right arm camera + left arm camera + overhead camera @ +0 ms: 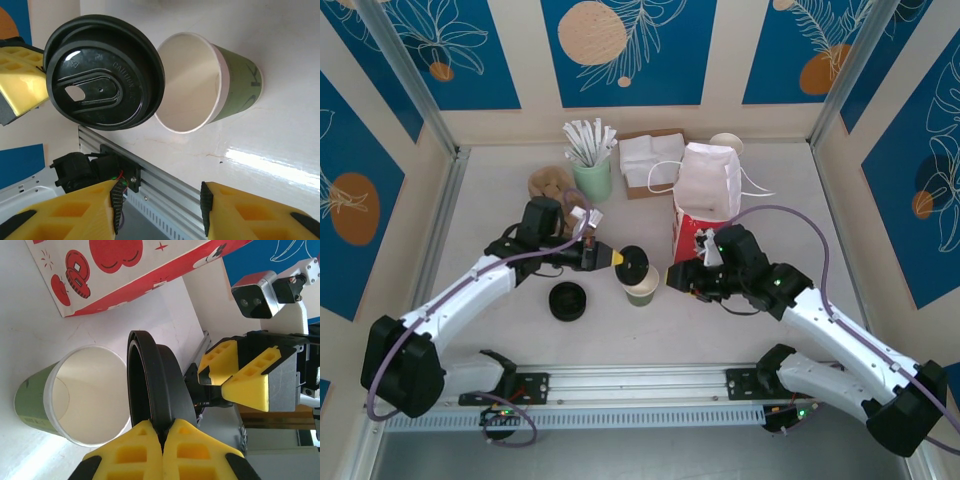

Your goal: Pack the takeout coffee

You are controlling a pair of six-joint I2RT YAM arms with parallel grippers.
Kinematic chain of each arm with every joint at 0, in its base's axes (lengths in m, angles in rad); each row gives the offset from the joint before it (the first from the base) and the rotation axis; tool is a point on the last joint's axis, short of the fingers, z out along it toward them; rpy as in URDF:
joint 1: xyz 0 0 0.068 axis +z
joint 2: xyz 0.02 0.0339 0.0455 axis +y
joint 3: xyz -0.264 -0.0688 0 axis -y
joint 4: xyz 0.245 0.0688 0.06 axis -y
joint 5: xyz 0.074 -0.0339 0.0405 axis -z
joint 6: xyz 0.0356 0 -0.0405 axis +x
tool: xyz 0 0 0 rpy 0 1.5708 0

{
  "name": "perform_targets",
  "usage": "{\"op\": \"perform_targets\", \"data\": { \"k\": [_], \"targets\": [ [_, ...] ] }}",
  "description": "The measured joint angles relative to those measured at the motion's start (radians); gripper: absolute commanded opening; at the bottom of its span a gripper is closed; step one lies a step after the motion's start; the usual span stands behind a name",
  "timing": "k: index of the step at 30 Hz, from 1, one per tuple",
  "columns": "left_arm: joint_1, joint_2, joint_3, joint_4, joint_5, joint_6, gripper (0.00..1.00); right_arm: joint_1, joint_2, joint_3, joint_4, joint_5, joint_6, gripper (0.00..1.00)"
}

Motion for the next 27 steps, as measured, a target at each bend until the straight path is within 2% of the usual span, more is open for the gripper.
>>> {"op": "perform_targets", "data": {
  "k": [17, 22, 27],
  "targets": [
    [0.017, 0.087, -0.07, 0.123, 0.052, -0.076, 0.01, 0.0, 0.058, -0.049, 0.098, 0.016, 0.018, 0.48],
    [0.017, 0.098, -0.083, 0.133, 0.06, -0.085, 0.05, 0.0, 0.084, -0.053, 0.121, 0.016, 0.026, 0.48],
    [0.018, 0.113, -0.093, 0.134, 0.063, -0.085, 0.13, 0.0, 0.101, -0.055, 0.135, 0.016, 0.026, 0.48]
  ]
}}
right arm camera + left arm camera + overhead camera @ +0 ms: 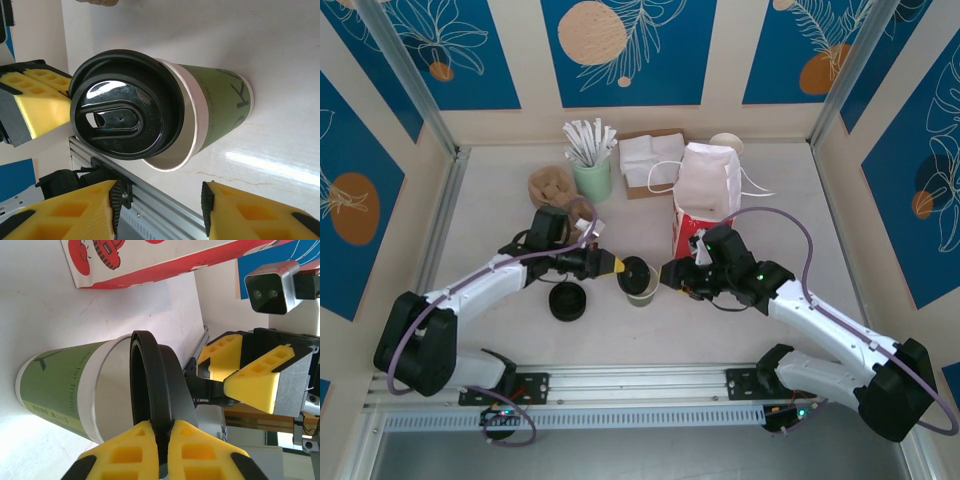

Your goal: Pack the takeout coffee

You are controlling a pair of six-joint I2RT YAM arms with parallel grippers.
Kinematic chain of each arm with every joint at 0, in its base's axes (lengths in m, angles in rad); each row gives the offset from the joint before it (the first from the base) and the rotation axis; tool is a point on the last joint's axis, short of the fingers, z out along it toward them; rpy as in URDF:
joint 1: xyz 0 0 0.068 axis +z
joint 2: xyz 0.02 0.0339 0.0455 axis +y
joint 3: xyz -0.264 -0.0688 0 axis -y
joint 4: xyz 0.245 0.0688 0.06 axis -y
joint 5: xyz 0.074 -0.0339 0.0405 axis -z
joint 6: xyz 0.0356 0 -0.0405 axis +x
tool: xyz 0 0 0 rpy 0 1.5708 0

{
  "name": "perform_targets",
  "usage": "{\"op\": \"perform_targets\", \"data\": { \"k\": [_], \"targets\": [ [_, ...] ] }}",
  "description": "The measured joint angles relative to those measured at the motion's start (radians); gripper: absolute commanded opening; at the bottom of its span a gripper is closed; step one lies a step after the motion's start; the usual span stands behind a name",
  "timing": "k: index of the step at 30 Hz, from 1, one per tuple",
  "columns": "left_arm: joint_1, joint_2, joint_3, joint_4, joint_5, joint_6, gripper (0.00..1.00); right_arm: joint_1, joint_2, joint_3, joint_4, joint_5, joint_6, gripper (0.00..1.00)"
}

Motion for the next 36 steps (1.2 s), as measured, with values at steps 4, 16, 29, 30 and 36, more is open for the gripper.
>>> {"op": "perform_targets", "data": {
  "k": [4, 16, 29, 30, 36],
  "targets": [
    [0.002, 0.014, -0.002, 0.003, 0.006, 0.0, 0.18, 0.0, 0.005, -0.002, 0.013, 0.0, 0.0, 0.48],
    [0.002, 0.041, -0.002, 0.003, 0.007, 0.0, 0.23, 0.0, 0.028, -0.003, 0.034, 0.001, 0.004, 0.48],
    [0.002, 0.067, -0.01, 0.003, 0.007, 0.0, 0.25, 0.0, 0.069, -0.003, 0.058, 0.005, 0.004, 0.51],
    [0.002, 0.068, -0.01, 0.003, 0.007, 0.0, 0.25, 0.0, 0.075, -0.003, 0.063, 0.006, 0.004, 0.51],
    [0.002, 0.069, -0.013, 0.004, 0.006, 0.0, 0.27, 0.0, 0.097, -0.003, 0.077, 0.008, 0.004, 0.51]
  ]
}}
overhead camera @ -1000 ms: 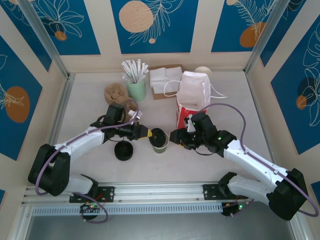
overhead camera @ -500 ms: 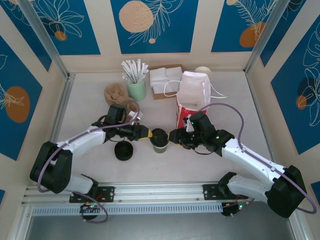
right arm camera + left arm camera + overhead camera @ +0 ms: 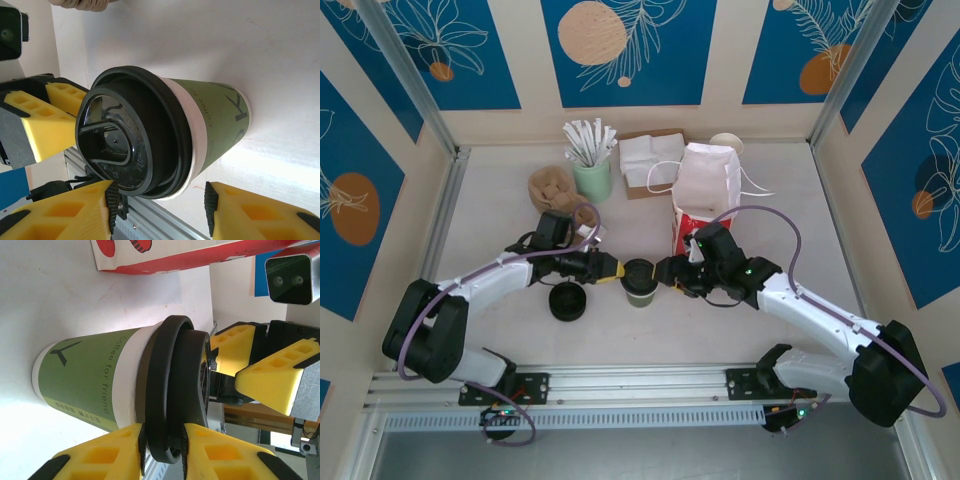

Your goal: Pack the takeout coffee

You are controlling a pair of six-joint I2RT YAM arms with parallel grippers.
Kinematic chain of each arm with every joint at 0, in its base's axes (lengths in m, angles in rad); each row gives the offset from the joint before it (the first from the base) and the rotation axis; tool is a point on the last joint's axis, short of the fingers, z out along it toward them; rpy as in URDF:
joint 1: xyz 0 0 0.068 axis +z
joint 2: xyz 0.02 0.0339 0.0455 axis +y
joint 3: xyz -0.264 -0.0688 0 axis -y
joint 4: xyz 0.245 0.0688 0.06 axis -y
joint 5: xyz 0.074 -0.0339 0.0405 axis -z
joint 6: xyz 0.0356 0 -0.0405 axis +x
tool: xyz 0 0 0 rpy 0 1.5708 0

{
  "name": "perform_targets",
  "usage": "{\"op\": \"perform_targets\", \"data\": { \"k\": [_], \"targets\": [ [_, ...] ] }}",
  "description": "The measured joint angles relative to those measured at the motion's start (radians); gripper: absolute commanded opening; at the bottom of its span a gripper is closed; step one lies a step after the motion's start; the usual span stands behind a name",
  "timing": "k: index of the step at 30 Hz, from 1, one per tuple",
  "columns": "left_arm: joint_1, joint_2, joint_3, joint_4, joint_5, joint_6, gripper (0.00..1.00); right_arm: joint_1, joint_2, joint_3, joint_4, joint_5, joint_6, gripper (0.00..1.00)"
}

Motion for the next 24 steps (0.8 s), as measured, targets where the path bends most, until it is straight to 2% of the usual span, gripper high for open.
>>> {"op": "perform_targets", "data": {
  "k": [5, 15, 24],
  "targets": [
    [0.0, 0.011, -0.008, 0.007, 0.0, 0.0, 0.28, 0.0, 0.003, 0.0, 0.009, 0.0, 0.0, 0.52],
    [0.0, 0.017, -0.015, 0.006, 0.0, 0.003, 0.38, 0.0, 0.037, 0.001, 0.015, 0.0, 0.0, 0.52],
    [0.0, -0.005, -0.013, -0.042, -0.014, 0.039, 0.55, 0.01, 0.045, 0.014, 0.014, 0.0, 0.0, 0.52]
  ]
}}
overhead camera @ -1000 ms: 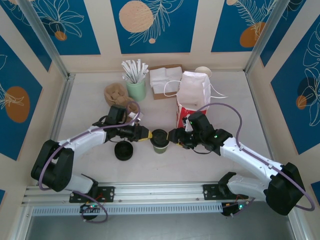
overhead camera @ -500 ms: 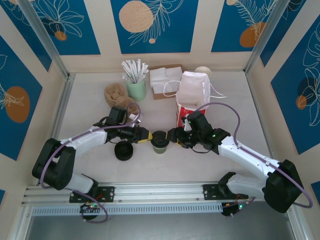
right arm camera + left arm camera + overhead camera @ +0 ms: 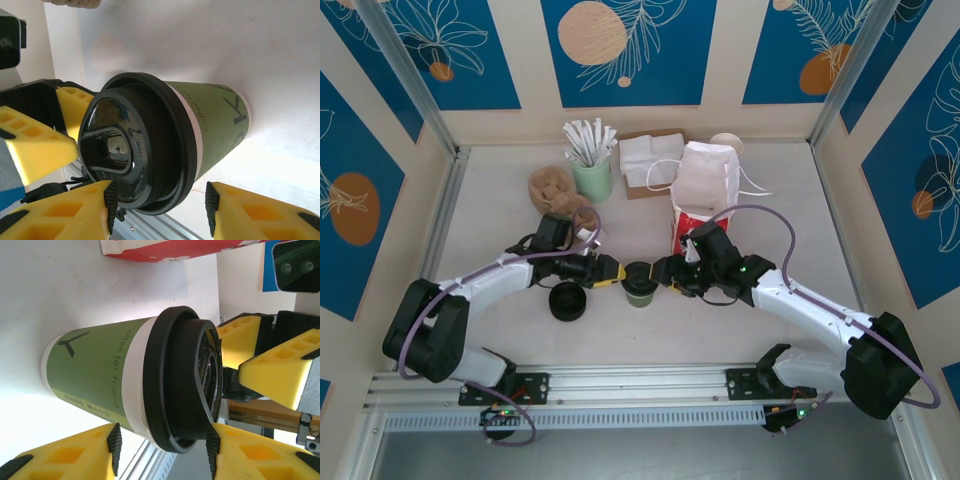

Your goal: Pack the takeout coffee

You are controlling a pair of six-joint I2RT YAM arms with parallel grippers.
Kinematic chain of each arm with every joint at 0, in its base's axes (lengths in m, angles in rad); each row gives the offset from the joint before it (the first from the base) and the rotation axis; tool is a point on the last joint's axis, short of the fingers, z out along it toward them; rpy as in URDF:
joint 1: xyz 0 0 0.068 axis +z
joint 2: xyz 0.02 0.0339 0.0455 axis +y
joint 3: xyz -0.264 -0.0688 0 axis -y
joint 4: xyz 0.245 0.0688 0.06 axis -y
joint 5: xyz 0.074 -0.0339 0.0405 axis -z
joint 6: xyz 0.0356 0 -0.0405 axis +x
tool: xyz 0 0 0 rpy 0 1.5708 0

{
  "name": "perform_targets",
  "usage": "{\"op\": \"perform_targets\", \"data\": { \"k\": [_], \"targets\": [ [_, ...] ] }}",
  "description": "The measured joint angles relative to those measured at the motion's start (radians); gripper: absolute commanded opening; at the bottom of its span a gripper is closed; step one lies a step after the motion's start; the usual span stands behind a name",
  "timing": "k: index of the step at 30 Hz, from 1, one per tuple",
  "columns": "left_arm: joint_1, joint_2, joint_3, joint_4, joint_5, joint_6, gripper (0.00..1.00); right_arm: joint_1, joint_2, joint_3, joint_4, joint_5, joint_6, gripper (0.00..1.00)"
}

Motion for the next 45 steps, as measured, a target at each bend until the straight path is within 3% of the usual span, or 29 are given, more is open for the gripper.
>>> {"op": "perform_targets", "data": {
  "k": [6, 10, 14, 29, 45],
  "targets": [
    [0.0, -0.044, 0.028, -0.07, -0.028, 0.026, 0.63, 0.006, 0.001, 0.014, -0.001, 0.0, 0.0, 0.52],
    [0.0, -0.057, 0.043, -0.08, -0.031, 0.035, 0.79, 0.01, 0.002, 0.016, -0.003, 0.003, 0.0, 0.52],
    [-0.006, -0.062, 0.045, -0.08, -0.034, 0.04, 0.87, 0.01, 0.003, 0.016, -0.003, 0.004, 0.0, 0.52],
    [-0.072, -0.014, 0.093, -0.08, -0.127, 0.039, 0.86, 0.013, 0.003, 0.018, -0.007, 0.011, -0.001, 0.52],
    [-0.078, 0.069, 0.094, -0.088, -0.167, 0.036, 0.78, 0.016, 0.024, 0.018, -0.011, 0.015, -0.005, 0.52]
  ]
}}
